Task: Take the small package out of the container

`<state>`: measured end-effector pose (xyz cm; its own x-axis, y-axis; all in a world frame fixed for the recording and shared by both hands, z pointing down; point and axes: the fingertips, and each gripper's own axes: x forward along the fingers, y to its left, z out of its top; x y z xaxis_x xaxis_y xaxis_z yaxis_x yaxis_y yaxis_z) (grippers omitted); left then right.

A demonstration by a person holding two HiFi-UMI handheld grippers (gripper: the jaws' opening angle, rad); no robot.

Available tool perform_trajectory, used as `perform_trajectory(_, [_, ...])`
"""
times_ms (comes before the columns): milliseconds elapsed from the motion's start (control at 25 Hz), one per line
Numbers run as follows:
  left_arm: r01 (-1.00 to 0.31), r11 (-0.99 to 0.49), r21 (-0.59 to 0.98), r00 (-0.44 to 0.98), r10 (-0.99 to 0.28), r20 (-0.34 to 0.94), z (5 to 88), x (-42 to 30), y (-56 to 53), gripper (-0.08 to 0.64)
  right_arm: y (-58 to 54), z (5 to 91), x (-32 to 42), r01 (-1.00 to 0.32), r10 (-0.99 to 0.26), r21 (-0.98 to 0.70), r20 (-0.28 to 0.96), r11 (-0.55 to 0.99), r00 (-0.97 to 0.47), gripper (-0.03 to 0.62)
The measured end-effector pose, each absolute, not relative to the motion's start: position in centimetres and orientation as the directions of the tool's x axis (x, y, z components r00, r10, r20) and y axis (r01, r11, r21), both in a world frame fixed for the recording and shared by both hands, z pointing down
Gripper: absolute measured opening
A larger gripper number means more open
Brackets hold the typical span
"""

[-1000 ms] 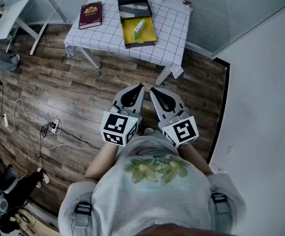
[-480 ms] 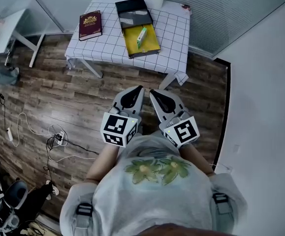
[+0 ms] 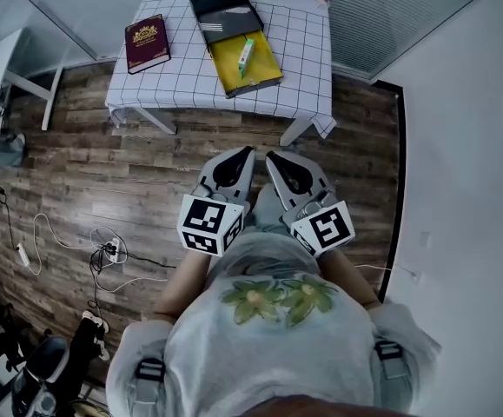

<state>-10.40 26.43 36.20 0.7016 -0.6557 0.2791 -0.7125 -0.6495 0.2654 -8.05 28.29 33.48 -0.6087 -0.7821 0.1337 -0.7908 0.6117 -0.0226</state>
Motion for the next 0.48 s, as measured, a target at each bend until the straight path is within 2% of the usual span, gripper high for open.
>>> perform_trajectory(480, [-0.702, -0.655, 0.28, 0.712, -0.636, 0.297, 37.1, -11.1, 22.7, 0.008, 24.8, 34.8, -7.9, -0.807, -0.793, -0.039, 0.163, 0.589, -0.587, 0.008])
